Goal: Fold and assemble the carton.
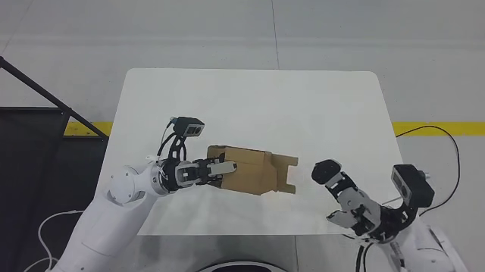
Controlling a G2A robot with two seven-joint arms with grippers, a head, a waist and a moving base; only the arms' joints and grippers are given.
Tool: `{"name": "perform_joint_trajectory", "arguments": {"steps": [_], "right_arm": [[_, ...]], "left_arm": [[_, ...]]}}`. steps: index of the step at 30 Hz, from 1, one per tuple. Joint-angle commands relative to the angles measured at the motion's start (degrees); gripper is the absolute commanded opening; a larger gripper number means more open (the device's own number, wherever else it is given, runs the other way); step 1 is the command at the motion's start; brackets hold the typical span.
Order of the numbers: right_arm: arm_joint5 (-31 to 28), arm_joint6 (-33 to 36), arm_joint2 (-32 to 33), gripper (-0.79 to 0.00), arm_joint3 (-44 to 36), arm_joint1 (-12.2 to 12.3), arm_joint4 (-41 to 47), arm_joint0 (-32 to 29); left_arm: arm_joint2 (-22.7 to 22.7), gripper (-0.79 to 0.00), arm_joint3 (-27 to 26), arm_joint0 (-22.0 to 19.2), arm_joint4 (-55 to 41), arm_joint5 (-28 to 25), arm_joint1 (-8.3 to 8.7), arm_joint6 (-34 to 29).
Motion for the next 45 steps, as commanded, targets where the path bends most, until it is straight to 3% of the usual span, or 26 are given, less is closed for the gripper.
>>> {"name": "perform_joint_trajectory", "arguments": {"steps": [1,16,28,39,45], "right_arm": [[1.94,-0.49,-0.12,0.0,0.97,-0.08,0.34,0.42],[12.97,10.1,-5.64,0.0,5.72,0.01,5.1,9.61],[13.86,18.16,-9.42,0.0,4.72,0.09,6.55,12.84],[13.48,20.34,-9.64,0.0,2.08,0.32,5.56,11.92],[16.34,17.19,-8.58,0.0,-0.31,0.29,0.47,10.54]], "left_arm": [[-0.05,-0.785,0.01,0.01,0.03,0.04,-0.04,-0.05],[-0.18,-0.785,0.3,-0.08,2.23,0.07,-0.37,0.53],[-0.38,-0.785,0.33,0.05,4.01,0.22,-0.54,1.08],[-0.71,-0.785,0.1,0.32,7.13,0.03,-0.63,2.26],[-0.88,-0.785,-0.78,1.01,12.35,-1.29,-0.68,5.09]]}}
